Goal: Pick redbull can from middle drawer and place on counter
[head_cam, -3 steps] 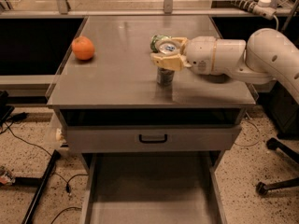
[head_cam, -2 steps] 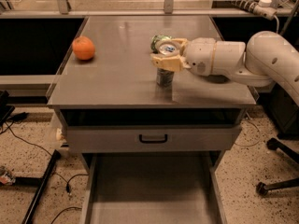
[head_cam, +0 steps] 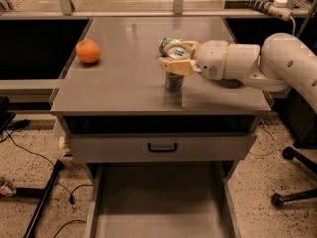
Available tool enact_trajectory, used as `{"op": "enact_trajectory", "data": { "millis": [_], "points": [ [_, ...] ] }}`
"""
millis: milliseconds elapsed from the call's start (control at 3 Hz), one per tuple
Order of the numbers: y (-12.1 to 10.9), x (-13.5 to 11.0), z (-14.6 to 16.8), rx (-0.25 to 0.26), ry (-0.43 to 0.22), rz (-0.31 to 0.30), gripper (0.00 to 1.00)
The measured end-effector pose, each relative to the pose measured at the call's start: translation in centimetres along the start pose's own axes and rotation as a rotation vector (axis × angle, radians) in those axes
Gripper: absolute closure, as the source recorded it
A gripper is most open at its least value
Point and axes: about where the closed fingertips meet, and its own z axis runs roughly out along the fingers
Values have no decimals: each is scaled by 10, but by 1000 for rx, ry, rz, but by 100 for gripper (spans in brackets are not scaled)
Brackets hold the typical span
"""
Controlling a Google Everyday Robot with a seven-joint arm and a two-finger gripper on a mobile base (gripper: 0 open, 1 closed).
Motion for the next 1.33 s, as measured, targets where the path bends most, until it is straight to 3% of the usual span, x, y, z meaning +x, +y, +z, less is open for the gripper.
{"op": "enact_trajectory", "data": {
  "millis": [667,1000,1333],
  "points": [
    [0,0,0,0,0,0,11],
    [0,0,0,0,0,0,0],
    [0,0,0,0,0,0,0]
  ]
}}
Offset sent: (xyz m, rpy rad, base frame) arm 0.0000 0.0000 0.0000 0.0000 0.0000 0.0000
